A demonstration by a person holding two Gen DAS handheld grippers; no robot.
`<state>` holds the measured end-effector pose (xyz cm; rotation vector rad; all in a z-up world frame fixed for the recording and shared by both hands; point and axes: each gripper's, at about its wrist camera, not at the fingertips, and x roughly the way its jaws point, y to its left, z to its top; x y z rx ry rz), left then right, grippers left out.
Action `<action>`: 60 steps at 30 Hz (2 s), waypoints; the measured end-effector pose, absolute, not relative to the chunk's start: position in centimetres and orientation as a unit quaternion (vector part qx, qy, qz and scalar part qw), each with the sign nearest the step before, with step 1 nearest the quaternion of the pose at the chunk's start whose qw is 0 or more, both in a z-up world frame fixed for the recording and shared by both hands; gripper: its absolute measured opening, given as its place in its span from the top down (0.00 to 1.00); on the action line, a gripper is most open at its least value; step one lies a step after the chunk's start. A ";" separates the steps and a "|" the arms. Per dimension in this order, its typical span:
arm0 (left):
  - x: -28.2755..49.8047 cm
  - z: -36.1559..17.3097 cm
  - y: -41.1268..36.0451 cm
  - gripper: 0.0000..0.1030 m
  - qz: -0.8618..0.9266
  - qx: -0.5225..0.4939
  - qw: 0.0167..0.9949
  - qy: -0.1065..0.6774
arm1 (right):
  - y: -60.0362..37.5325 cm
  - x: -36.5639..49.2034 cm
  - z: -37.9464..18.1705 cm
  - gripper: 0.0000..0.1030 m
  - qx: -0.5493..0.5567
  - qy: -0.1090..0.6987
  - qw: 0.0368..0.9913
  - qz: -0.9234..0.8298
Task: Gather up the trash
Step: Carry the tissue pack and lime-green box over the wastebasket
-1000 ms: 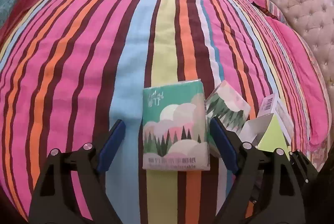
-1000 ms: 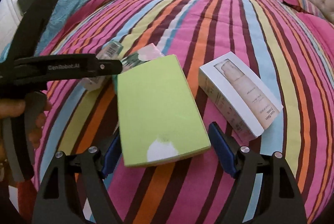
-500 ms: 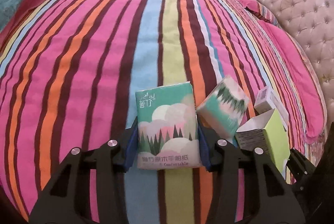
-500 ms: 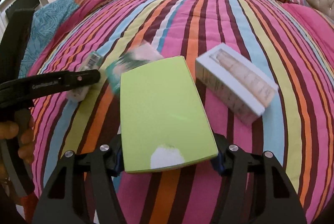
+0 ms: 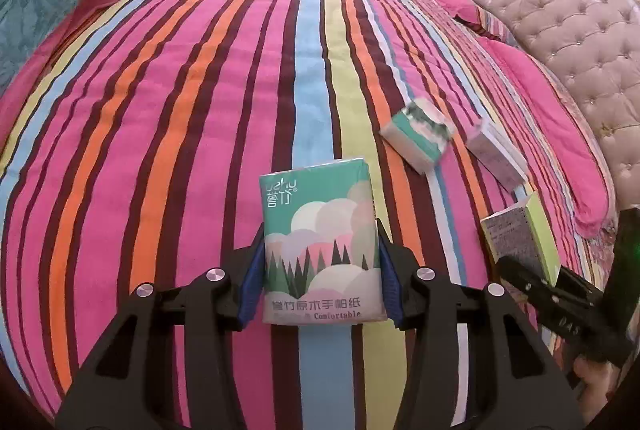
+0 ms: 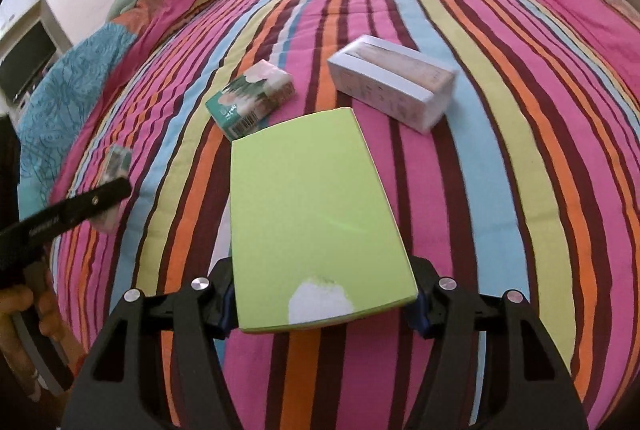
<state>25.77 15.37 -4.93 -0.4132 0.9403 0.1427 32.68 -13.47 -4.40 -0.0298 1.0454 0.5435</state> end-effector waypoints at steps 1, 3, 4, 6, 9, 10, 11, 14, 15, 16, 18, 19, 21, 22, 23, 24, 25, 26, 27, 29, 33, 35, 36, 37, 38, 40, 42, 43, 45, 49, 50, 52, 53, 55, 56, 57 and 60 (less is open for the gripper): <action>25.1 -4.9 15.1 0.53 0.068 -0.195 0.869 0.449 | -13.8 32.4 -4.3 0.42 -0.010 0.494 0.832 0.254; 24.2 -4.9 14.9 0.53 0.067 -0.194 0.869 0.451 | -14.6 31.9 -4.3 0.42 0.000 0.496 0.833 0.246; 23.7 -4.9 14.8 0.53 0.067 -0.195 0.868 0.452 | -15.0 31.7 -4.2 0.42 0.005 0.498 0.832 0.243; 22.9 -4.9 14.6 0.53 0.066 -0.197 0.868 0.451 | -15.7 31.3 -4.2 0.42 0.014 0.500 0.833 0.237; 21.6 -4.6 14.2 0.53 0.060 -0.202 0.870 0.446 | -16.6 30.6 -3.9 0.42 0.026 0.498 0.835 0.231; 21.1 -4.4 14.0 0.53 0.058 -0.202 0.871 0.444 | -16.9 30.4 -3.8 0.42 0.032 0.499 0.835 0.230; 20.6 -4.3 13.8 0.53 0.057 -0.202 0.872 0.442 | -17.2 30.2 -3.7 0.42 0.037 0.499 0.835 0.230; 19.5 -3.9 13.4 0.53 0.052 -0.204 0.874 0.437 | -17.8 29.5 -3.5 0.42 0.046 0.498 0.835 0.229; 19.0 -3.8 13.2 0.53 0.051 -0.204 0.876 0.435 | -18.0 29.2 -3.4 0.42 0.048 0.497 0.836 0.229; 18.6 -3.7 13.1 0.53 0.050 -0.204 0.876 0.434 | -18.1 28.9 -3.3 0.42 0.050 0.496 0.836 0.229; 17.8 -3.6 12.9 0.53 0.047 -0.203 0.877 0.433 | -18.3 28.4 -3.2 0.42 0.057 0.495 0.836 0.229; 17.5 -3.6 12.8 0.53 0.046 -0.202 0.877 0.433 | -18.5 28.2 -3.2 0.42 0.061 0.495 0.836 0.230; 16.9 -3.5 12.6 0.53 0.043 -0.199 0.878 0.433 | -18.8 27.8 -3.0 0.42 0.067 0.494 0.836 0.229; 16.6 -3.5 12.5 0.53 0.041 -0.198 0.878 0.433 | -18.9 27.6 -2.8 0.42 0.068 0.493 0.837 0.229; 16.3 -3.4 12.4 0.53 0.039 -0.197 0.879 0.433 | -19.0 27.4 -2.7 0.42 0.069 0.492 0.837 0.228; 16.0 -3.4 12.3 0.53 0.038 -0.195 0.879 0.433 | -19.2 27.3 -2.5 0.42 0.071 0.490 0.838 0.228; 15.6 -3.3 12.1 0.53 0.035 -0.193 0.880 0.432 | -19.3 27.1 -2.4 0.42 0.073 0.489 0.839 0.229; 15.4 -3.3 11.9 0.53 0.033 -0.191 0.881 0.432 | -19.4 27.0 -2.2 0.42 0.076 0.488 0.839 0.230; 15.1 -3.3 11.8 0.53 0.031 -0.189 0.881 0.433 | -19.5 26.8 -2.1 0.42 0.078 0.486 0.839 0.231; 14.6 -3.3 11.5 0.53 0.027 -0.189 0.881 0.433 | -19.7 26.5 -1.9 0.42 0.082 0.484 0.840 0.233; 13.3 -3.3 10.7 0.53 0.016 -0.185 0.883 0.432 | -20.0 25.7 -1.4 0.42 0.088 0.479 0.840 0.238; 12.5 -3.3 10.2 0.53 0.009 -0.180 0.883 0.433 | -20.2 25.4 -1.2 0.42 0.087 0.475 0.842 0.239; 12.3 -3.3 10.0 0.53 0.006 -0.178 0.883 0.434 | -20.3 25.2 -1.1 0.42 0.088 0.474 0.843 0.239; 11.9 -3.4 9.7 0.53 0.004 -0.177 0.883 0.435 | -20.3 25.0 -1.0 0.42 0.089 0.472 0.844 0.239; 11.6 -3.5 9.6 0.53 0.001 -0.178 0.882 0.436 | -20.4 24.9 -0.9 0.42 0.090 0.472 0.844 0.239; 10.9 -3.8 9.3 0.53 -0.003 -0.180 0.880 0.439 | -20.5 24.4 -0.8 0.42 0.088 0.470 0.844 0.242; 10.3 -4.1 9.0 0.53 -0.008 -0.178 0.879 0.443 | -20.5 23.8 -0.7 0.42 0.085 0.470 0.843 0.247; 10.1 -4.2 8.8 0.53 -0.010 -0.178 0.878 0.445 | -20.5 23.5 -0.8 0.42 0.084 0.471 0.842 0.248; 9.6 -4.4 8.5 0.53 -0.014 -0.176 0.876 0.448 | -20.5 22.7 -0.8 0.42 0.080 0.473 0.841 0.252; 8.2 -4.8 7.6 0.53 -0.027 -0.163 0.874 0.457 | -20.6 21.1 -0.7 0.42 0.072 0.473 0.839 0.260; 7.9 -5.0 7.4 0.53 -0.030 -0.160 0.873 0.460 | -20.6 20.8 -0.7 0.42 0.073 0.474 0.838 0.260; 7.0 -5.3 6.9 0.53 -0.037 -0.152 0.870 0.468 | -20.8 19.9 -0.8 0.42 0.076 0.478 0.834 0.263; 6.8 -5.4 6.8 0.53 -0.039 -0.150 0.869 0.470 | -20.8 19.5 -0.9 0.42 0.076 0.479 0.833 0.267; 6.0 -5.7 6.5 0.53 -0.045 -0.145 0.866 0.477 | -20.6 18.6 -0.9 0.42 0.071 0.481 0.830 0.273; 5.7 -5.9 6.4 0.53 -0.046 -0.144 0.865 0.479 | -20.5 18.2 -0.9 0.42 0.068 0.481 0.829 0.276; 5.5 -6.0 6.3 0.53 -0.048 -0.142 0.863 0.482 | -20.3 17.7 -0.9 0.42 0.063 0.483 0.827 0.280; 4.7 -6.5 6.0 0.53 -0.053 -0.139 0.859 0.490 | -20.0 16.3 -1.2 0.42 0.056 0.492 0.819 0.291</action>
